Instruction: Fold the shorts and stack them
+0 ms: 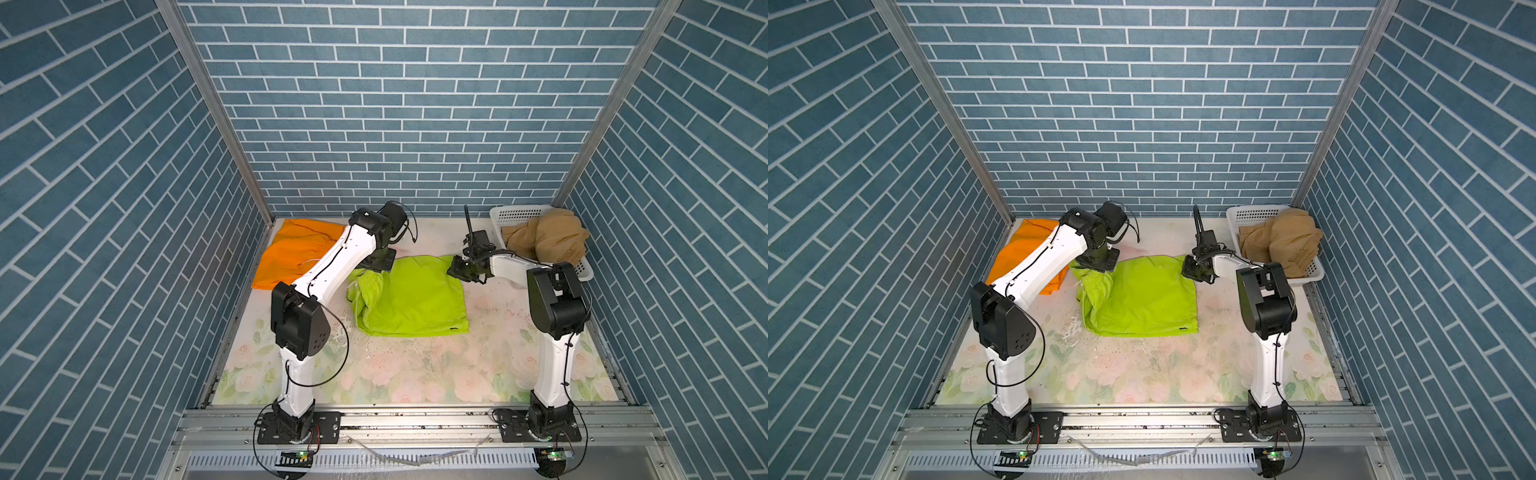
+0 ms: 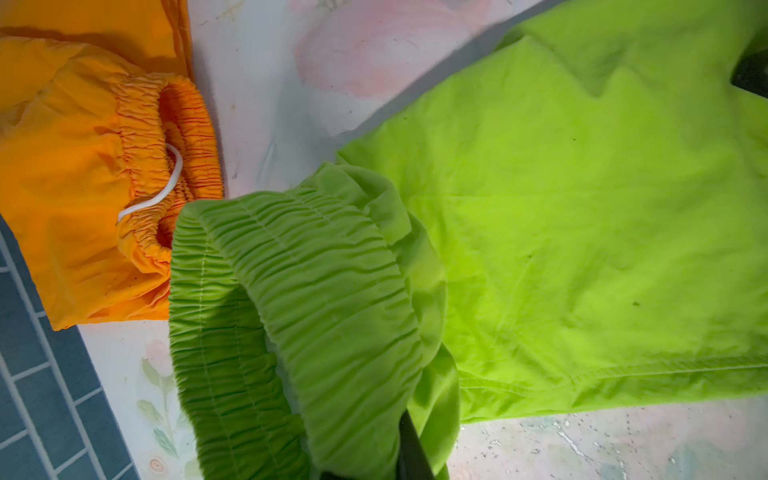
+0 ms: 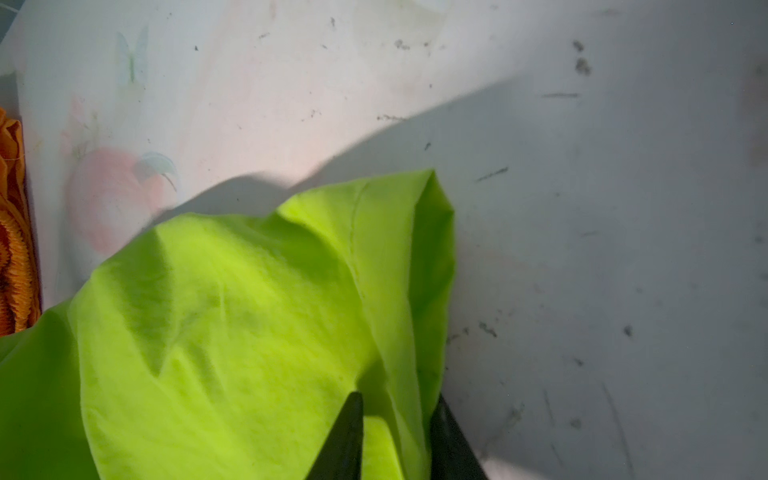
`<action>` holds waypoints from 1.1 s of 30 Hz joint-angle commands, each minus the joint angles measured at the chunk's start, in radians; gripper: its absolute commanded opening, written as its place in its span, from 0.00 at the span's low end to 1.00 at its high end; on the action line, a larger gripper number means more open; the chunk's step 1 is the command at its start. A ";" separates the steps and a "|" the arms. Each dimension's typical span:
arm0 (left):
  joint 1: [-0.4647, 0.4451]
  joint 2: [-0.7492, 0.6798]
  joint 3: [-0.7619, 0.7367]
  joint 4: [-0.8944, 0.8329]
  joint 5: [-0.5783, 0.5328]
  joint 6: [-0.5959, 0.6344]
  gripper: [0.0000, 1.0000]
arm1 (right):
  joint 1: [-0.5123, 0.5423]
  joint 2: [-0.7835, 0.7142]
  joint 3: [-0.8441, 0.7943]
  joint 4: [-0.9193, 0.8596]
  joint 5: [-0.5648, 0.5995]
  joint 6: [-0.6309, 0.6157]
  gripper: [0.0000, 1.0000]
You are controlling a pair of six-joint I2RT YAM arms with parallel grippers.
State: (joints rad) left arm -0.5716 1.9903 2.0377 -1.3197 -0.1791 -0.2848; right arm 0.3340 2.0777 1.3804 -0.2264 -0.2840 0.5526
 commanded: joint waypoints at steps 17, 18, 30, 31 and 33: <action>-0.116 0.146 0.308 -0.158 0.001 -0.037 0.00 | 0.002 -0.047 -0.100 -0.012 -0.027 0.017 0.48; -0.120 0.155 0.322 -0.163 0.001 -0.040 0.00 | 0.002 -0.047 -0.103 -0.011 -0.027 0.019 0.48; -0.165 0.244 0.468 -0.179 0.055 -0.070 0.00 | 0.002 -0.051 -0.124 0.011 -0.046 0.032 0.49; -0.168 0.248 0.471 -0.171 0.060 -0.075 0.00 | 0.002 -0.051 -0.126 0.013 -0.048 0.033 0.49; -0.175 0.248 0.466 -0.149 0.068 -0.085 0.00 | 0.002 -0.053 -0.131 0.017 -0.050 0.033 0.49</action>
State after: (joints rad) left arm -0.7319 2.2318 2.4813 -1.4818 -0.1329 -0.3458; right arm 0.3336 2.0270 1.2877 -0.1371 -0.3313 0.5545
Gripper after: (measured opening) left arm 0.134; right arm 0.488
